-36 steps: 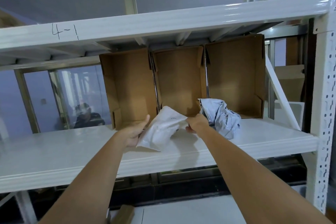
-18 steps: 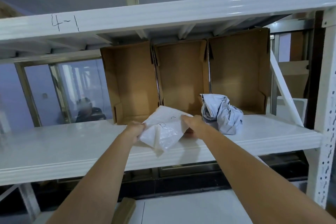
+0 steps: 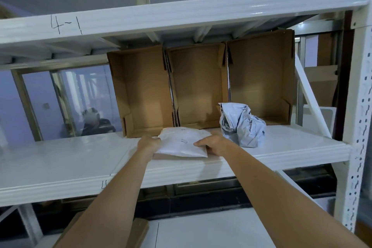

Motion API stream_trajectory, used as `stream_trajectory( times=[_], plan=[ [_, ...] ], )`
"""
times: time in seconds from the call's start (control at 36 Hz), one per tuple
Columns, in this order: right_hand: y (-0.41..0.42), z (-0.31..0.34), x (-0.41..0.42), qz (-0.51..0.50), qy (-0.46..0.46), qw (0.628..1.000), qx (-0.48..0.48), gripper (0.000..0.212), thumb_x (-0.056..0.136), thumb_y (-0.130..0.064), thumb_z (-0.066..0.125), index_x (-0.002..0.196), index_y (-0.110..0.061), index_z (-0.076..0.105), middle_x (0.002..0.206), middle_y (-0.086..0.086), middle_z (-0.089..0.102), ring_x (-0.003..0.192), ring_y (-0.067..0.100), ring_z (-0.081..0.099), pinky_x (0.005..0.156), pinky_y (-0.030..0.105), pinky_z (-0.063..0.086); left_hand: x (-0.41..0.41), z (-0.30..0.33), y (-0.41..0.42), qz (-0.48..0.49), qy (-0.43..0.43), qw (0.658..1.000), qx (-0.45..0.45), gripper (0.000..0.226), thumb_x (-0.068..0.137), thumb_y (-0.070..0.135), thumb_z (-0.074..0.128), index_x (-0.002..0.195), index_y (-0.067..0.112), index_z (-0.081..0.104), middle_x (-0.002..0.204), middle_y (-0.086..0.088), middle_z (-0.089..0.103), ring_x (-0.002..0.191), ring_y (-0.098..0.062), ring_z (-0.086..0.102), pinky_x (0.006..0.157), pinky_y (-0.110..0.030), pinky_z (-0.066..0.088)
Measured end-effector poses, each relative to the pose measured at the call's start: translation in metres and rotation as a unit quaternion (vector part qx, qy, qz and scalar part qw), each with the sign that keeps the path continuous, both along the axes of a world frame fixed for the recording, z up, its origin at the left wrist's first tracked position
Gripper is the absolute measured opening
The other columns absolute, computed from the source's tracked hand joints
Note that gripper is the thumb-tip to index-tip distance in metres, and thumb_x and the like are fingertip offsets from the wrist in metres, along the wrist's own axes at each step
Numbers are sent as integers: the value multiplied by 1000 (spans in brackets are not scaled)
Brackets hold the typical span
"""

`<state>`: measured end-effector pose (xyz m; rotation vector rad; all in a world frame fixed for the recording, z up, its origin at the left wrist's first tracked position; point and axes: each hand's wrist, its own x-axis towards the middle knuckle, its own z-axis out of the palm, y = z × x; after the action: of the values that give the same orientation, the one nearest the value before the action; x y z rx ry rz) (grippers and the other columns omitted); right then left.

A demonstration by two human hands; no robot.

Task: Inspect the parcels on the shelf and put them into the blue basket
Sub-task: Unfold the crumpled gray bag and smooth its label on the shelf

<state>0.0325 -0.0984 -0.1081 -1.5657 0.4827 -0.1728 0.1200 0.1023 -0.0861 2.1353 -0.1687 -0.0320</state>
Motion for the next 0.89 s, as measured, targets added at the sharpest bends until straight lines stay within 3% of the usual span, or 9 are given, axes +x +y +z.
stream_trajectory(
  times=[0.06,0.08,0.19,0.28,0.39,0.5,0.64,0.72,0.89],
  plan=[
    [-13,-6,12,-29,1,999,-44,133,14,-19,100,135,-3,47,121,11,63,110,28,62,96,44,52,-3,-1,2,-10,-27,997,74,44,93,25,53,130,1,50,120,-16,58,104,-30,58,75,-31,47],
    [-6,1,6,-41,3,995,-85,130,21,-20,101,136,-3,43,127,10,58,116,28,58,101,43,48,-6,-1,2,-21,-37,992,116,44,95,25,51,131,1,48,119,-15,57,103,-29,57,75,-30,45],
    [26,29,-27,-72,69,940,-325,74,85,-27,70,142,-5,28,134,10,44,116,24,46,101,37,42,-13,-4,-1,-63,-70,950,298,42,95,34,45,125,6,52,109,-9,63,97,-23,60,75,-28,46],
    [33,33,-26,-93,59,866,-488,62,94,-42,51,142,-7,33,135,14,47,123,30,48,98,40,44,-18,3,-4,-20,-123,936,328,42,92,43,44,118,12,57,109,-6,63,94,-20,61,66,-25,44],
    [39,38,-22,-107,11,773,-626,45,100,-41,36,133,-11,45,131,11,49,120,27,47,94,42,44,-12,11,-11,-19,-234,926,297,51,97,35,37,140,7,39,142,-12,41,127,-29,43,96,-37,44],
    [39,38,-13,-20,28,791,-611,44,103,-37,29,129,-9,50,126,14,54,114,29,54,89,39,45,-11,5,-23,-116,-228,931,262,45,102,37,25,131,10,47,139,-14,47,126,-31,44,102,-39,40],
    [40,24,-1,-21,20,800,-599,43,102,-36,30,93,-10,63,94,9,61,93,25,60,78,34,50,-15,-11,-35,-191,-191,928,257,45,103,32,25,133,7,46,139,-15,46,126,-30,44,106,-40,36],
    [40,18,5,-46,-10,773,-633,43,102,-36,29,115,-11,62,115,11,61,108,27,56,87,38,50,-17,-13,-37,-219,-182,919,274,46,105,26,21,140,5,40,148,-15,37,136,-28,35,113,-37,28],
    [53,7,10,20,-7,753,-658,54,104,-39,19,150,-13,32,159,7,25,147,22,20,116,38,20,-3,-25,-31,-229,-200,905,300,52,102,30,22,152,12,20,158,-8,22,144,-23,24,117,-39,23]
  ],
)
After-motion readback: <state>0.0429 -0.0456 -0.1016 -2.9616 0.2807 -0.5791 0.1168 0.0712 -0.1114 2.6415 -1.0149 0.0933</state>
